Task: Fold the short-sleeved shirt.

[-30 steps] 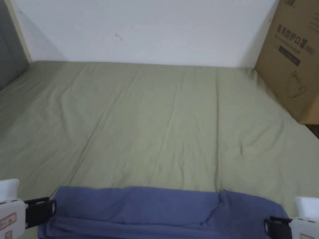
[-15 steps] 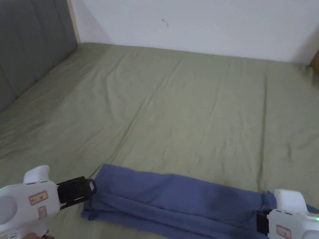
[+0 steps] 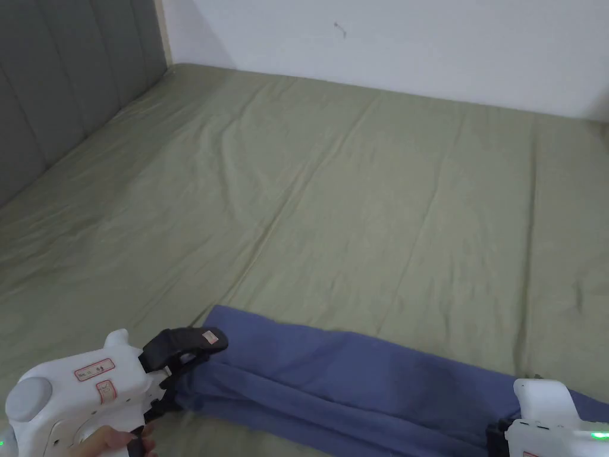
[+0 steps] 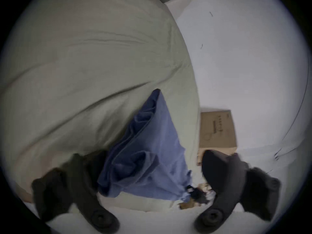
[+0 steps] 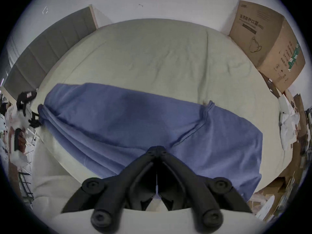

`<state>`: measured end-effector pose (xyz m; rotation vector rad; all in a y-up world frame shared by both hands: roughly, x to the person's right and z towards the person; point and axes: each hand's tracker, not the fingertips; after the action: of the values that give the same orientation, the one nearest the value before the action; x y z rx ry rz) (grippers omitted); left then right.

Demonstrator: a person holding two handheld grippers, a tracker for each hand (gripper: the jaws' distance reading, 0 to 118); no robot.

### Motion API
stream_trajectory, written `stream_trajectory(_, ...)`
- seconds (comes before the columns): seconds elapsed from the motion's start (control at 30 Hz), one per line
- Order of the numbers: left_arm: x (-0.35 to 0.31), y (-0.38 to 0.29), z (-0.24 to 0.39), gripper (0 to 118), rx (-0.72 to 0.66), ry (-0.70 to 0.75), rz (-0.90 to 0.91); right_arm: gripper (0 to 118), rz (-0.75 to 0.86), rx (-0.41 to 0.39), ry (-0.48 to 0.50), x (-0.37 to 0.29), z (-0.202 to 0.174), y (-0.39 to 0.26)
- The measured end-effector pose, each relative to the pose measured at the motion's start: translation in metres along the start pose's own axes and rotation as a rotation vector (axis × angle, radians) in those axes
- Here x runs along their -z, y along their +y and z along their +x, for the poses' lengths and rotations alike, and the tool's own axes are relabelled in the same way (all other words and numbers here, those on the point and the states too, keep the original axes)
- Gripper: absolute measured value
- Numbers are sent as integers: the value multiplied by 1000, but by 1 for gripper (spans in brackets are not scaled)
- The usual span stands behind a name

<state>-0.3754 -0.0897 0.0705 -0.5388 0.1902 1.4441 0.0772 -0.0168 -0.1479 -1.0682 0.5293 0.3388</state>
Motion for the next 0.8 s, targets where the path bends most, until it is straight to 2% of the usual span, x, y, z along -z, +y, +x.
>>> stream_trajectory(0.03, 6, 0, 1, 63, 10, 31, -4, 0, -3, 5, -3, 1, 0, -1)
stream_trajectory(0.07, 12, 2, 0, 12, 41, 131, -33, 0, -8, 10, -1, 2, 3, -1)
stream_trajectory(0.1, 16, 4, 0, 9, 80, 245, -22, 0, -14, 12, 8, 2, 4, -1)
stream_trajectory(0.13, 17, -2, 7, 9, 109, 229, -40, 0, -15, 10, 12, 1, 5, -1)
stream_trajectory(0.17, 15, -1, 8, 9, 85, 144, -47, 0, -14, 8, 10, -1, 5, -1)
stream_trajectory(0.2, 8, 2, 11, 9, 77, 143, -39, 0, -13, -3, -3, -4, 5, -1)
stream_trajectory(0.3, -6, -3, 33, 9, 181, 180, -48, 0, -6, -18, -32, -8, 8, 1)
stream_trajectory(0.5, -26, 19, 8, 9, 182, 219, -2, 0, 9, 18, -44, -13, 17, 2)
stream_trajectory(0.77, -53, 11, 31, 9, 236, 299, 73, 0, -3, 50, -46, -17, 27, -10)
stream_trajectory(0.8, -52, 11, 38, 9, 286, 301, 84, 0, -4, 55, -46, -17, 28, -12)
